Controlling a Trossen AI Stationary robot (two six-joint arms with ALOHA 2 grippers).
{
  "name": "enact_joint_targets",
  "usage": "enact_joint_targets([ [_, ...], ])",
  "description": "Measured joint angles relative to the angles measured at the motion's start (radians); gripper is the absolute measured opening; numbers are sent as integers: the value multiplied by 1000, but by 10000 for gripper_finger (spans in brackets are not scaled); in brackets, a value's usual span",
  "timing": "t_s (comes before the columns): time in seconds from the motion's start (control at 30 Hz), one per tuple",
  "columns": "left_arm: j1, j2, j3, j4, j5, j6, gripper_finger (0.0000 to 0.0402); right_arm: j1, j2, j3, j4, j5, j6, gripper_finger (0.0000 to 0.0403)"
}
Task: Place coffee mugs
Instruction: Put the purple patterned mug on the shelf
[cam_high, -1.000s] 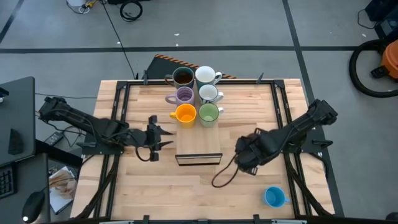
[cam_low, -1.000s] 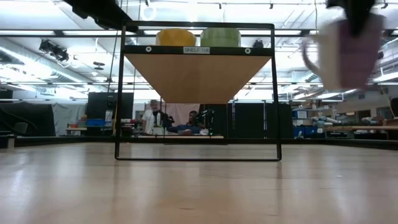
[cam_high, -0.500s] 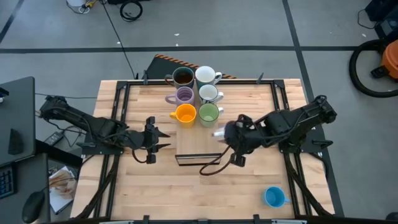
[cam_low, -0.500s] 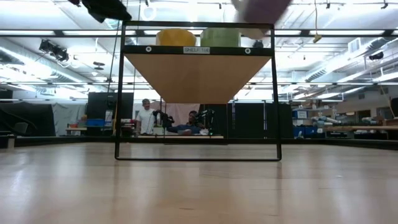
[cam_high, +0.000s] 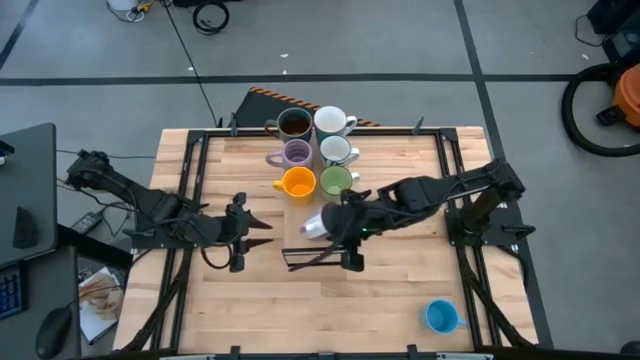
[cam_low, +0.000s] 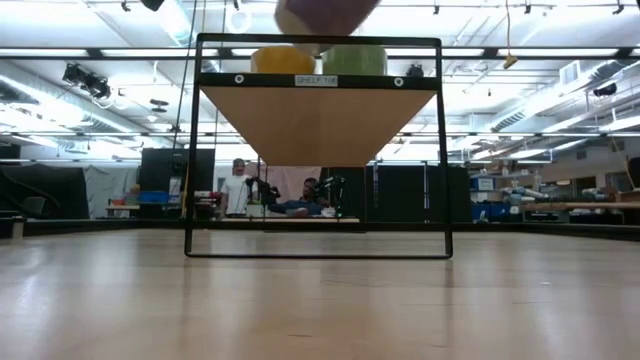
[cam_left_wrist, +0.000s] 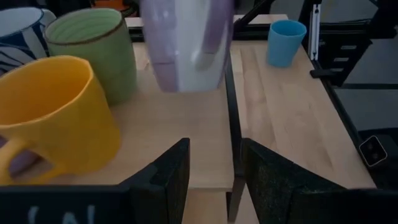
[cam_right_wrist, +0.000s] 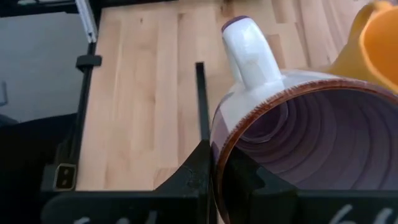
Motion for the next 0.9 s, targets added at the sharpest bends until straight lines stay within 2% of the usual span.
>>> enact_joint_targets([
  [0.23, -2, 0, 0, -3, -4, -4, 151, -22, 96, 123, -19, -31, -61, 30],
  [0.57, -2, 39, -13, -10, -23, 27, 156, -50, 231, 293, -188, -34, -66, 30],
  [0.73, 0, 68, -13, 44, -36, 56, 191, -69, 236, 298, -211, -39, -47, 30],
  [0.9, 36, 69, -13, 101, -95, 3, 243, -76, 236, 298, -216, -19, -34, 30],
])
